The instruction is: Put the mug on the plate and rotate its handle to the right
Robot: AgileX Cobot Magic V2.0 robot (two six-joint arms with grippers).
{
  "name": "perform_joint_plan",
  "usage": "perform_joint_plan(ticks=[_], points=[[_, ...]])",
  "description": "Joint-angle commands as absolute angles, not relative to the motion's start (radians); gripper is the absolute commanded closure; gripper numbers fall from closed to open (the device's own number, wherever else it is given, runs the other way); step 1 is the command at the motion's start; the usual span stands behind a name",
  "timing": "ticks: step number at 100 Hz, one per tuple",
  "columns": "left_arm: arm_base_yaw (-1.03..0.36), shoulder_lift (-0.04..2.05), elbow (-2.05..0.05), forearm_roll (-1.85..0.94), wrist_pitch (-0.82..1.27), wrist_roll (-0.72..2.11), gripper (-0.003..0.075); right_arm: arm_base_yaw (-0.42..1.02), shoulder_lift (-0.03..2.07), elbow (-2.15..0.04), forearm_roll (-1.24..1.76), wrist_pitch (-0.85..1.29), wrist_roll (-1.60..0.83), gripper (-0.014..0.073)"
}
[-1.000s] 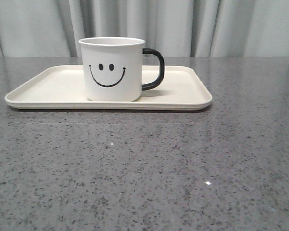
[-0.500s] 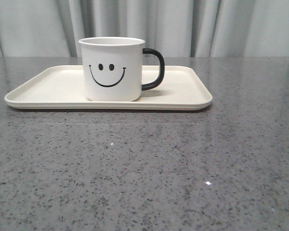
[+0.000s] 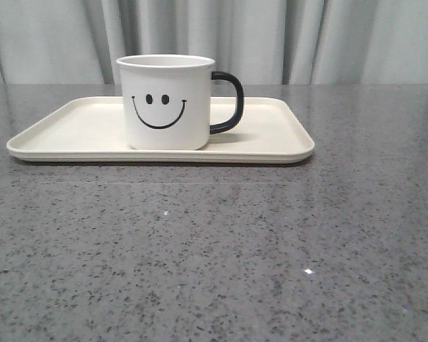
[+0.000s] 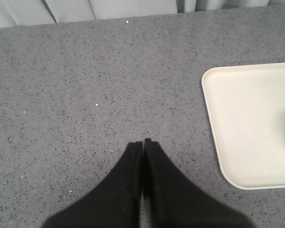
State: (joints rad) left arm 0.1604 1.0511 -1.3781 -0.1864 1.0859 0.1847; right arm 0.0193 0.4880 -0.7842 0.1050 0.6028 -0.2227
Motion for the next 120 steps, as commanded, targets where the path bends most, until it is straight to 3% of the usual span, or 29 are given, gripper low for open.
perform_joint_plan(ticks=[1, 80, 99, 120], points=[[0.162, 1.040, -1.401, -0.223, 1.012, 0.183, 0.0740, 0.015, 0.490, -0.806, 0.093, 0.533, -0.220, 0.0659], [0.162, 1.040, -1.401, -0.290, 1.014, 0.183, 0.0740, 0.015, 0.490, -0.806, 0.093, 0.533, -0.220, 0.0659], [0.151, 1.009, -1.360, -0.297, 0.875, 0.183, 0.0740, 0.015, 0.490, -0.806, 0.093, 0.533, -0.220, 0.0659], [0.093, 0.821, -1.102, -0.299, 0.537, 0.183, 0.0740, 0.015, 0.490, -0.806, 0.093, 0.533, -0.220, 0.0659]])
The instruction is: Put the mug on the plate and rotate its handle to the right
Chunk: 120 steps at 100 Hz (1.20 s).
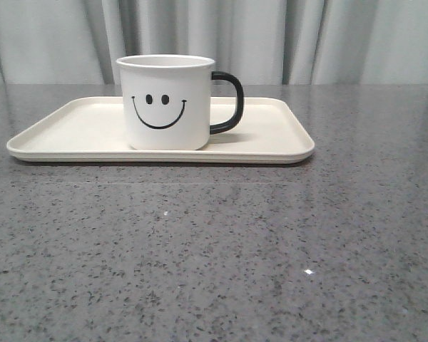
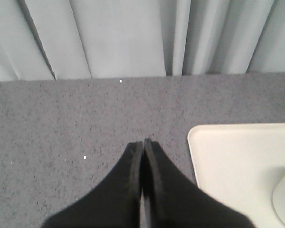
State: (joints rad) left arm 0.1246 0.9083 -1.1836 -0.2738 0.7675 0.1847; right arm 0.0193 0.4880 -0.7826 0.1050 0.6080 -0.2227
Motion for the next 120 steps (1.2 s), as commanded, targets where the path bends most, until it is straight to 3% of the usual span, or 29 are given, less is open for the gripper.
perform_joint_plan(ticks=[1, 49, 82, 120], points=[[0.090, 0.806, -1.080, -0.299, 0.524, 0.183, 0.0740, 0.015, 0.490, -0.806, 0.093, 0.533, -0.220, 0.0659], [0.025, 0.362, -0.426, -0.252, 0.024, 0.238, 0.0740, 0.015, 0.490, -0.806, 0.093, 0.533, -0.220, 0.0659], [0.025, 0.151, -0.192, -0.211, 0.017, 0.238, 0.0740, 0.015, 0.490, -0.806, 0.093, 0.533, -0.220, 0.0659], [0.021, -0.035, -0.067, -0.199, 0.018, 0.238, 0.0740, 0.015, 0.490, -0.806, 0.093, 0.533, -0.220, 0.0659]])
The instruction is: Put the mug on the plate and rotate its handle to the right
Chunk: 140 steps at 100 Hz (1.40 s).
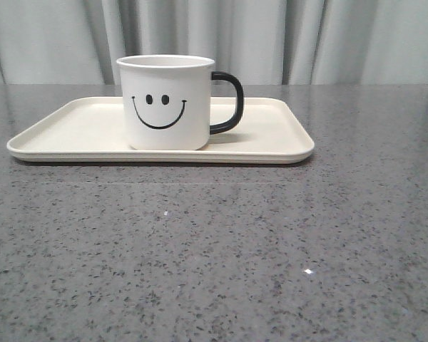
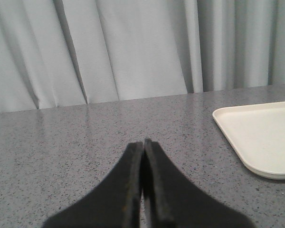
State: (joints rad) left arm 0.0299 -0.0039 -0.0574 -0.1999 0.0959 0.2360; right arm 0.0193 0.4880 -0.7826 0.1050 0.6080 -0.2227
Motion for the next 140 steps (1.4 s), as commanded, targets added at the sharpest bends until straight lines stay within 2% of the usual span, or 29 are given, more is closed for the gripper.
perform_joint_plan(ticks=[1, 38, 140], points=[[0.021, -0.035, -0.064, -0.199, 0.018, 0.238, 0.0740, 0.015, 0.490, -0.806, 0.093, 0.533, -0.220, 0.0659], [-0.049, -0.032, 0.011, -0.154, 0.000, 0.238, 0.0740, 0.015, 0.491, -0.806, 0.093, 0.534, -0.220, 0.0659], [-0.047, -0.034, 0.011, -0.158, 0.000, 0.236, 0.0740, 0.015, 0.491, -0.806, 0.093, 0.535, -0.220, 0.0659]])
